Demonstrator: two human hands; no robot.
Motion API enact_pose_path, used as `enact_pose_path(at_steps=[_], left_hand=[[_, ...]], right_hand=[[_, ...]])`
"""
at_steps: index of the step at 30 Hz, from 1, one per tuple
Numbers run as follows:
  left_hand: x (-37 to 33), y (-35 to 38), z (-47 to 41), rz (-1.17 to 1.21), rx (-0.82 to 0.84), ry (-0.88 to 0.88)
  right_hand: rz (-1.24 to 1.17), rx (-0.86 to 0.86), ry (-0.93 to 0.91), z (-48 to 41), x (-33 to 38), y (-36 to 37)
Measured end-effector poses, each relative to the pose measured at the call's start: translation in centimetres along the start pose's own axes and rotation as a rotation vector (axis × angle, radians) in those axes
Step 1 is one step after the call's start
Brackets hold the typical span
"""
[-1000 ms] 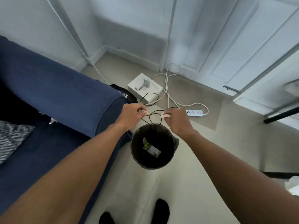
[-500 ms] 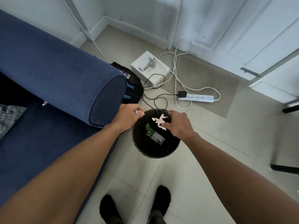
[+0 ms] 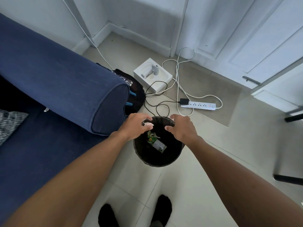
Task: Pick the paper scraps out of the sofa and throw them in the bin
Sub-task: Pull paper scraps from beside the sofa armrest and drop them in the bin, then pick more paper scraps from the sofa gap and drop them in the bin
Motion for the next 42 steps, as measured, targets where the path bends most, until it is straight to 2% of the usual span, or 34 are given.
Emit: enact_pose_path(at_steps=[3,11,17,21,30,36,42], left_hand=[[-1.0,-0.2,0.1,-0.07,0.014,0.067],[-1.2,-1.4,0.7,-0.149,-0.008,0.071],[-2.6,-3.9,1.7,-0.268,-0.1,0.15],[-3.6,-7.7,3.1,-0.274,-0.223,0.189],[-0.1,-20.4,9.5,-0.332,-0.453,0.09],[6.7,-28.5,16.0,-0.331,-0.552,-0.055],[14.9,-34.0,21.3,-0.301,-0.621,-0.195]], right_hand=[[-0.006,-0.005,-0.001,0.2,0.1,-0.3],[0.023,-0.012,-0.029,0.4,0.9,-0.8],[0.074,-0.03,-0.121,0.4,2.5,-1.7],[0.213,-0.052,-0.193,0.3,5.4,-3.1],[0.446,-0.118,-0.398,1.3,19.8,-5.6],[0.487,-0.121,-0.556,3.1,31.6,-4.3],[0.544,-0.091,-0.674,4.3,41.7,0.1]])
Point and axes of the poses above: each hand's wrist, its own z-axis away from the middle knuckle, its own y-axis out of the palm, x = y × z, the point moved 6 cm from there along -z, towards the middle knuckle
